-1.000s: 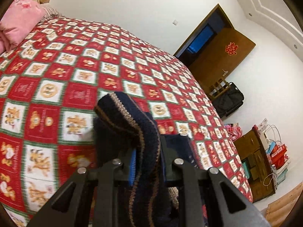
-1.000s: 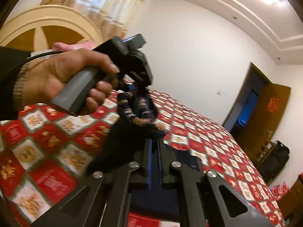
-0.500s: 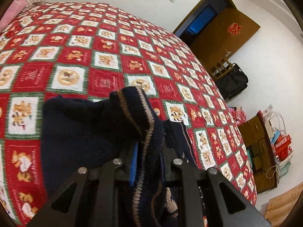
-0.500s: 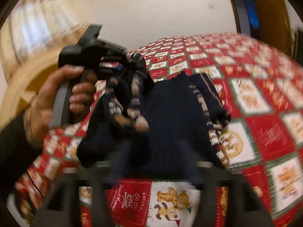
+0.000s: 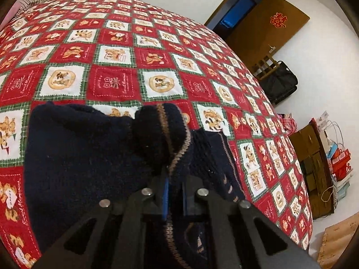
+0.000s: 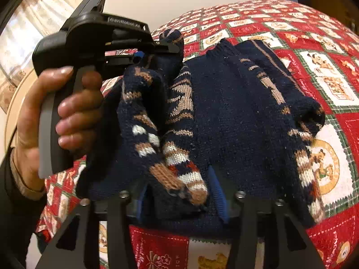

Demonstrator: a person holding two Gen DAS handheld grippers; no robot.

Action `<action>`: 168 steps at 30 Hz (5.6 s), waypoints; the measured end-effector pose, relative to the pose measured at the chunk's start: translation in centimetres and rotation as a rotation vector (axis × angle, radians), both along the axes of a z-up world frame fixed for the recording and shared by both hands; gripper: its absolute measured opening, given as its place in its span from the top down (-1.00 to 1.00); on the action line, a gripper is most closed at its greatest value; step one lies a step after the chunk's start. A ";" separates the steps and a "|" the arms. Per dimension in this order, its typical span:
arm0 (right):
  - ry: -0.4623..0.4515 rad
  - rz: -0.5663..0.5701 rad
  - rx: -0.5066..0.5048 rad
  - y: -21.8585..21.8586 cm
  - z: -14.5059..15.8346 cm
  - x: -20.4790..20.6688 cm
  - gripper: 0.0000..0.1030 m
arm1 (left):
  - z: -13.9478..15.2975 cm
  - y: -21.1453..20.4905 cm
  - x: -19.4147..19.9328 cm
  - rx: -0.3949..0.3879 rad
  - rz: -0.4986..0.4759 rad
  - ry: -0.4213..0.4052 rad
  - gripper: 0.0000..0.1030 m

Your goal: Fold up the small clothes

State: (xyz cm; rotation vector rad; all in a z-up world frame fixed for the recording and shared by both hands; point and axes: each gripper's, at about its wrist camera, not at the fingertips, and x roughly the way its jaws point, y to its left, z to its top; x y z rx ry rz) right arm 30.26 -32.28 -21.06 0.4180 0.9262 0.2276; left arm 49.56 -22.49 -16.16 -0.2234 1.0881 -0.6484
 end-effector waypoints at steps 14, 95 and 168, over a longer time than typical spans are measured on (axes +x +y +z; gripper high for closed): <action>-0.070 0.010 0.189 -9.7 4.5 1.4 -0.17 | 6.1 1.0 -6.5 0.061 -0.104 -0.319 -0.47; -0.119 -0.018 -0.227 -6.6 10.7 0.1 0.11 | -1.1 4.9 -19.1 0.284 -0.191 -0.449 -0.47; 0.046 -0.075 0.199 -16.1 -0.2 8.3 -0.34 | -4.3 7.2 -3.7 -0.027 0.041 -0.077 -0.95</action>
